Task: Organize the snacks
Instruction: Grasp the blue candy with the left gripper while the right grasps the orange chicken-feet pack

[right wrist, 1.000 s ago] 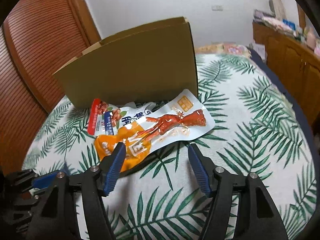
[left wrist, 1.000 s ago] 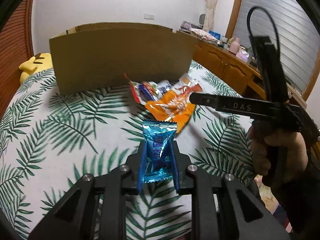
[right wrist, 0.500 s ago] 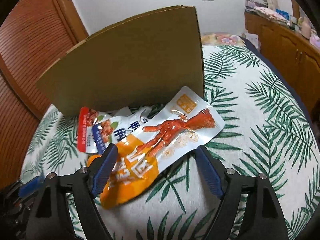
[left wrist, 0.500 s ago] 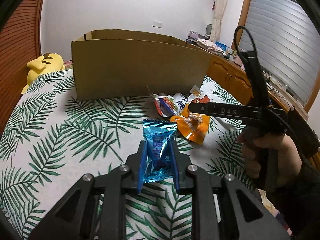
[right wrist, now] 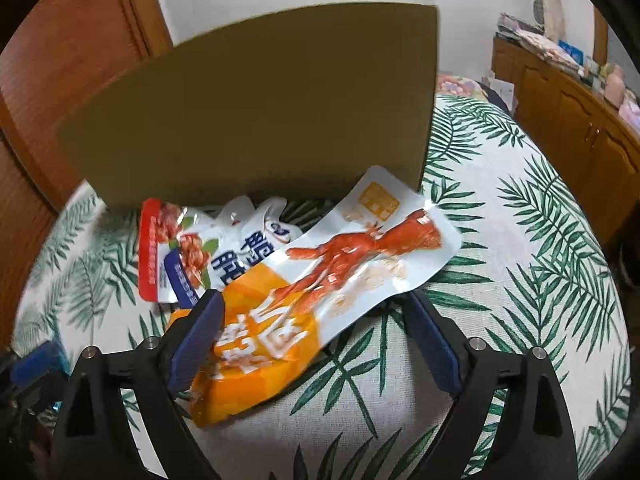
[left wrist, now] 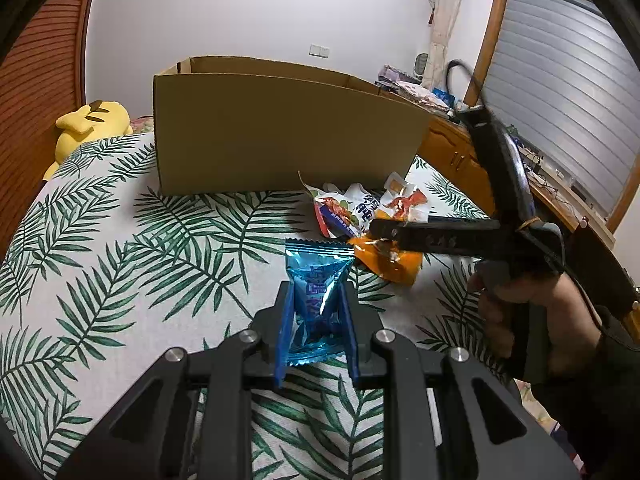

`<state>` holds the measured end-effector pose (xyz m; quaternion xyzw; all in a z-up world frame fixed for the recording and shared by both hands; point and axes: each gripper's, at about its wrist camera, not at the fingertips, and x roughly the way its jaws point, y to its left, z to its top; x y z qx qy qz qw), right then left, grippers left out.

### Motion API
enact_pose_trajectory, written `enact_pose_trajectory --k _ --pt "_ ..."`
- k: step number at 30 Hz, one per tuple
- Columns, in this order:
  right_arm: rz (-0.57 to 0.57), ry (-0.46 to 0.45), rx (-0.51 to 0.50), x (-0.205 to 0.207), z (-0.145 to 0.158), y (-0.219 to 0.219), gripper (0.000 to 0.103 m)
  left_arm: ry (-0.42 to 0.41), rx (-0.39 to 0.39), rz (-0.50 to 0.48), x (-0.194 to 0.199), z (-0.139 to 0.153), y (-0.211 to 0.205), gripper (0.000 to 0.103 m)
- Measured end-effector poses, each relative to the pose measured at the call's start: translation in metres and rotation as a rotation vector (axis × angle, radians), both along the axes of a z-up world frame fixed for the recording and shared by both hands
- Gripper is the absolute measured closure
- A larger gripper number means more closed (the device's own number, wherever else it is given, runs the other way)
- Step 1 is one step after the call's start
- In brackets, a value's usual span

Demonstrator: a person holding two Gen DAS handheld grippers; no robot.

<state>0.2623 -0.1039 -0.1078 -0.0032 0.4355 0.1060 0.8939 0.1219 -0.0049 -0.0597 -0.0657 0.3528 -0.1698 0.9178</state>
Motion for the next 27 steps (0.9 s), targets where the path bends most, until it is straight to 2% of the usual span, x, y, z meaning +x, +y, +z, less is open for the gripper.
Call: enact_pose_trajectory --k 4,10,13,19,27 --pt "0.014 -0.012 -0.063 -0.004 -0.002 0.013 0.024 -0.007 -0.003 0.005 -0.002 0.002 0.003 0.082" --pt "-0.002 -0.025 -0.069 -0.011 -0.002 0.010 0.044 -0.015 -0.009 0.016 -0.006 0.005 0.009 0.082" --pt "0.014 -0.028 -0.070 -0.020 -0.003 0.008 0.049 -0.017 -0.009 0.016 -0.009 0.005 0.009 0.082" --pt "0.044 -0.026 -0.045 -0.037 -0.001 -0.002 0.055 -0.027 -0.006 0.016 -0.013 0.009 0.008 0.082" --pt "0.073 -0.053 -0.006 -0.064 0.006 -0.009 0.056 -0.036 -0.001 0.023 -0.016 0.013 0.008 0.082"
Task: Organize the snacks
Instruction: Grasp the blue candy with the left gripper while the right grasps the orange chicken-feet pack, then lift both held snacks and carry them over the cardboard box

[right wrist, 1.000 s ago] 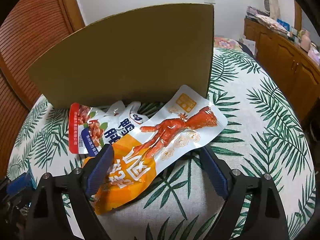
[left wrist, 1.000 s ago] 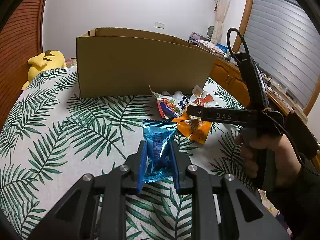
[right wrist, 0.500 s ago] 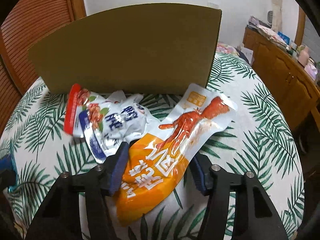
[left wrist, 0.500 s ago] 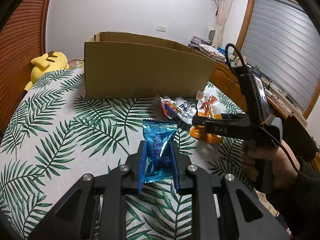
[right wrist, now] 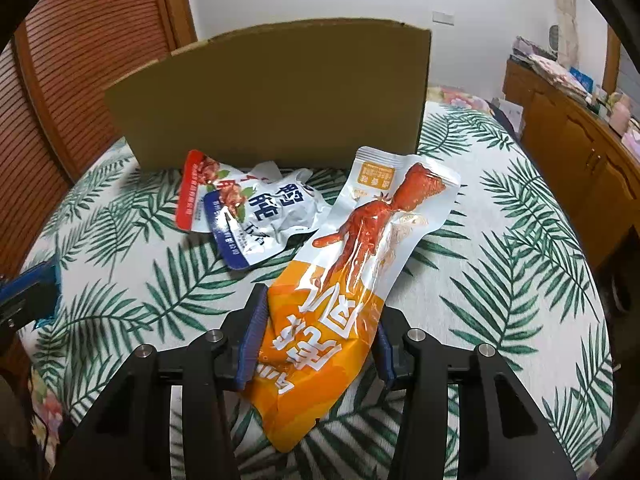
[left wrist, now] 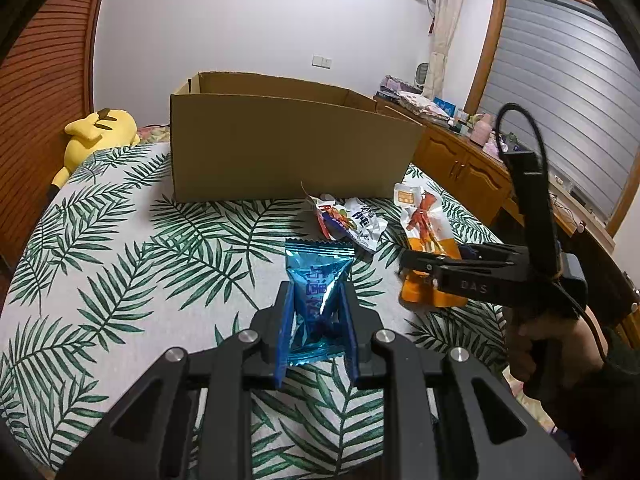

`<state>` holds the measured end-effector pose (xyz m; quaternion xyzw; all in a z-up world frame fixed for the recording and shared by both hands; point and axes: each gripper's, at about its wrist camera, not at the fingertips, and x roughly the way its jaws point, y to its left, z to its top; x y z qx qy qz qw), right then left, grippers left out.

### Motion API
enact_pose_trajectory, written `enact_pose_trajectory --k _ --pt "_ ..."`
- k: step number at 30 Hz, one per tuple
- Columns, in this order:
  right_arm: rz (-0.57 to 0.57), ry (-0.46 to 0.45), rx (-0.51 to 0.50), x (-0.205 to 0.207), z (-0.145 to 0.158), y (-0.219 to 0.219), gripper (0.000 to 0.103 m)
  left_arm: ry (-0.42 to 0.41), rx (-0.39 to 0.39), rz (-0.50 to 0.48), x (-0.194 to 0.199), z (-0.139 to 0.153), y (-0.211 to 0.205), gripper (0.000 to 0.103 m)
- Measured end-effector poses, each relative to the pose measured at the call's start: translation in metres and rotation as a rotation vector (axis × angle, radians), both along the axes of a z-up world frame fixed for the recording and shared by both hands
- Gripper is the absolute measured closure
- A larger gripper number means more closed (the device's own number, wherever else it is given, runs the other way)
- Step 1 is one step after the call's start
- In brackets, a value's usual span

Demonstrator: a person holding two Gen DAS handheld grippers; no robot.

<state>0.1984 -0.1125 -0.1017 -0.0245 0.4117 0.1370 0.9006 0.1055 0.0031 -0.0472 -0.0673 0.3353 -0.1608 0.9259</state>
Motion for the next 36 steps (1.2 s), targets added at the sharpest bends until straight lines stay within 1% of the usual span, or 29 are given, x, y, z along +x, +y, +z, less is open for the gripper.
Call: enact_pose_trajectory --k 12,21,27,30,36 --pt "0.006 -0.069 0.030 -0.017 0.026 -0.011 0.056 -0.041 0.041 0.006 -0.001 0.017 -0.002 0.082" --pt "0.032 -0.159 0.032 -0.029 0.066 -0.016 0.056 -0.094 0.077 0.010 0.013 0.041 0.002 0.082" --pt "0.053 -0.212 0.031 -0.034 0.100 -0.013 0.056 -0.134 0.065 0.005 0.025 0.070 0.006 0.082" --pt "0.068 -0.250 0.020 -0.035 0.121 -0.010 0.055 -0.166 0.073 -0.003 0.032 0.085 0.005 0.082" --pt "0.088 -0.299 0.009 -0.027 0.149 -0.003 0.055 -0.219 0.093 -0.026 0.052 0.112 0.004 0.082"
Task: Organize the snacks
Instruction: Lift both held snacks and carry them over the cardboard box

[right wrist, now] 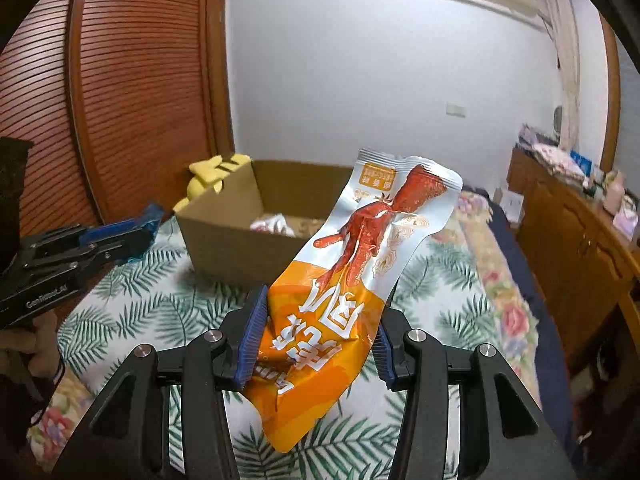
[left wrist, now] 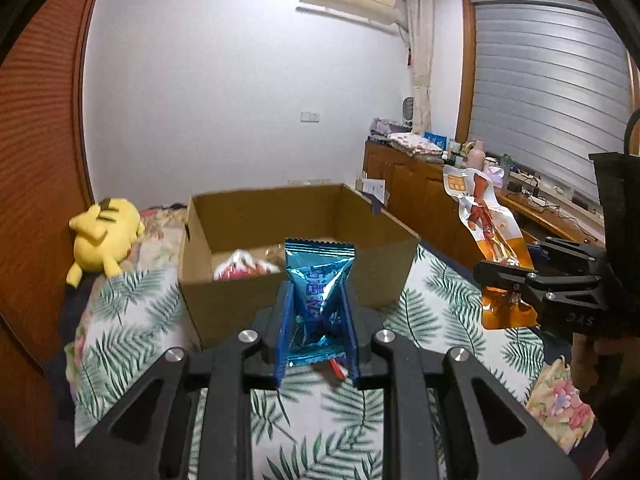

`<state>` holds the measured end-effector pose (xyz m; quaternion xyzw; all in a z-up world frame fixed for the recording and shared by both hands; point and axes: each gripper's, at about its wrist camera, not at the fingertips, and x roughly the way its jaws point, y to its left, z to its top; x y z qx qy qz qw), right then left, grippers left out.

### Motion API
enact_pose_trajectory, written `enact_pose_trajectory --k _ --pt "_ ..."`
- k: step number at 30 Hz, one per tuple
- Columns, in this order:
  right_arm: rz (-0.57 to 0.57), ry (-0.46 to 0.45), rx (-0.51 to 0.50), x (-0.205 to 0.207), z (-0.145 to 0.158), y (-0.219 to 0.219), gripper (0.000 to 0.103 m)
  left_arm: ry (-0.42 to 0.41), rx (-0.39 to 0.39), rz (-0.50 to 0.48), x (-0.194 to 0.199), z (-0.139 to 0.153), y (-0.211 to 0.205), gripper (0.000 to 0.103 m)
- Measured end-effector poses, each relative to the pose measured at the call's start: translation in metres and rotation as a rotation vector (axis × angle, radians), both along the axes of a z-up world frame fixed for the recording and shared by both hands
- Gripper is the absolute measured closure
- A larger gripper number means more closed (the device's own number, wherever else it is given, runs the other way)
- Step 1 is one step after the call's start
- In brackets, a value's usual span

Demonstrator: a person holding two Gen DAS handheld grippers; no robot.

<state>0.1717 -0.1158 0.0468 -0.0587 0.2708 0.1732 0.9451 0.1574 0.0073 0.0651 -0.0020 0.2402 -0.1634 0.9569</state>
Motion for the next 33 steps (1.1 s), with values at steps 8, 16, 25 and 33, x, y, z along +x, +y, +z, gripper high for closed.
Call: enact_pose_trajectory --k 8,16,25,33 --pt "0.021 -0.044 -0.037 0.024 0.012 0.010 0.055 -0.048 0.034 -0.025 0.039 0.018 -0.006 0.082" --pt "0.044 -0.048 -0.050 0.070 0.010 0.019 0.055 -0.037 0.042 -0.018 0.095 0.005 -0.001 0.082" --pt "0.076 -0.046 -0.092 0.122 0.002 0.042 0.055 -0.013 0.011 -0.002 0.152 -0.015 0.002 0.082" --pt "0.091 -0.034 -0.097 0.160 -0.013 0.049 0.055 0.017 0.049 0.006 0.178 -0.036 0.000 0.082"
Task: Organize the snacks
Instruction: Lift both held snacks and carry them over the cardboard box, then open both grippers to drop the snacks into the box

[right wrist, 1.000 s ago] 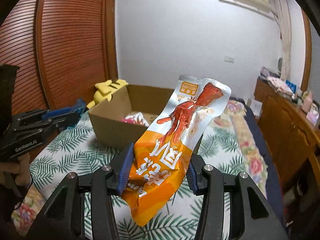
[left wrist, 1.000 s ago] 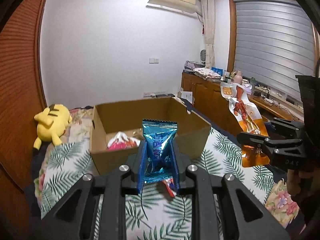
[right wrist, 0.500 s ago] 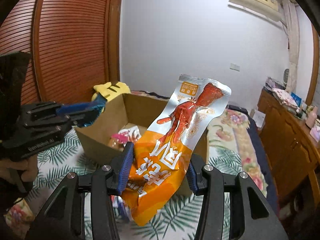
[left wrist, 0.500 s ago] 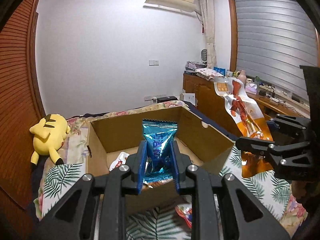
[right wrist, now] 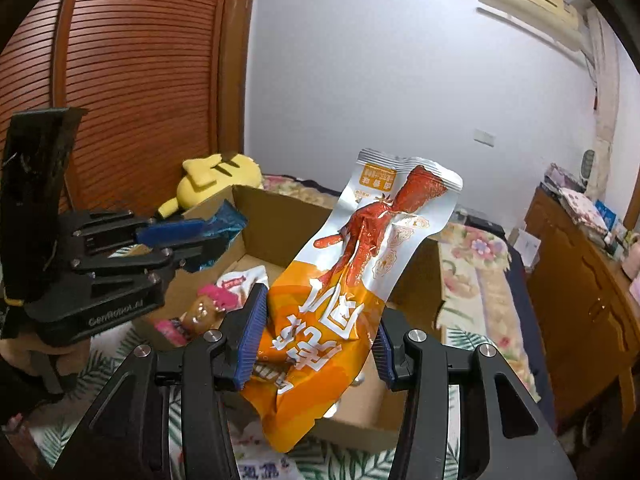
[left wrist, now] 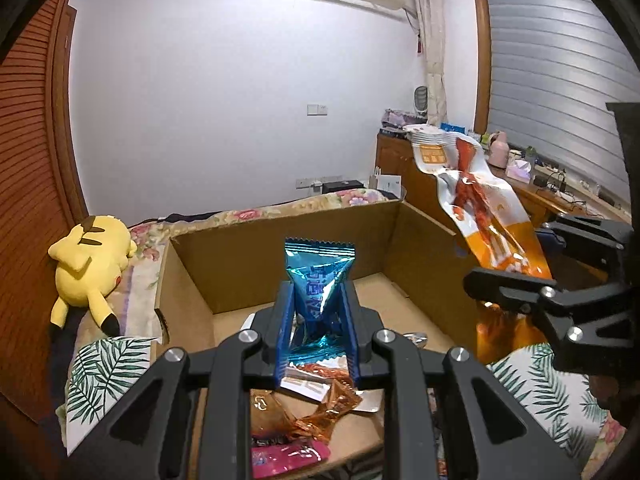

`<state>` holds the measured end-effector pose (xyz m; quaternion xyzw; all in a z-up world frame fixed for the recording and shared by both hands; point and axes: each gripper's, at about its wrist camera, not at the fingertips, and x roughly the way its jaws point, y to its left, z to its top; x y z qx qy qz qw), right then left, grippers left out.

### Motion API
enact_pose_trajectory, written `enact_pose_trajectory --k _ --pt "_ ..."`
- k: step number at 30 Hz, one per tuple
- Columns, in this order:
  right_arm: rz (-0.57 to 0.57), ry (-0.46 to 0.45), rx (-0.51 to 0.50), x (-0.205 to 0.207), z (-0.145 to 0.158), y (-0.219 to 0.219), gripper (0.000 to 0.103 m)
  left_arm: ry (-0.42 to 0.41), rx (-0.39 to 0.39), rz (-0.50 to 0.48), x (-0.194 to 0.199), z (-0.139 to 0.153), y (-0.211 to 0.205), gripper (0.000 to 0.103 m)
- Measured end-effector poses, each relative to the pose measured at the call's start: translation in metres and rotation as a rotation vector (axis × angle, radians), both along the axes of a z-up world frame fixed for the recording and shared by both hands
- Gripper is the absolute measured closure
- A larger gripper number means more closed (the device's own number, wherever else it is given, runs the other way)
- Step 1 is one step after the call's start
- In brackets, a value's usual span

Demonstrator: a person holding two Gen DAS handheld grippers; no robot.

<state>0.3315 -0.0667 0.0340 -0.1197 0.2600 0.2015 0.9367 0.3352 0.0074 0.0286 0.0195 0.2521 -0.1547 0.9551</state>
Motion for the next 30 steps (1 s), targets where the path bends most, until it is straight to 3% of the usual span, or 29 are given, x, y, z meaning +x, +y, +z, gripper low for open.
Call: enact_pose_trajectory --k 16,30 --pt "-0.013 0.043 -0.017 0.046 -0.040 0.011 0.055 0.046 0.005 0.029 0.021 -0.019 0.005 0.079" --pt "-0.002 0.072 -0.029 0.055 -0.045 0.016 0.052 0.049 0.009 0.026 0.016 -0.018 0.003 0.073"
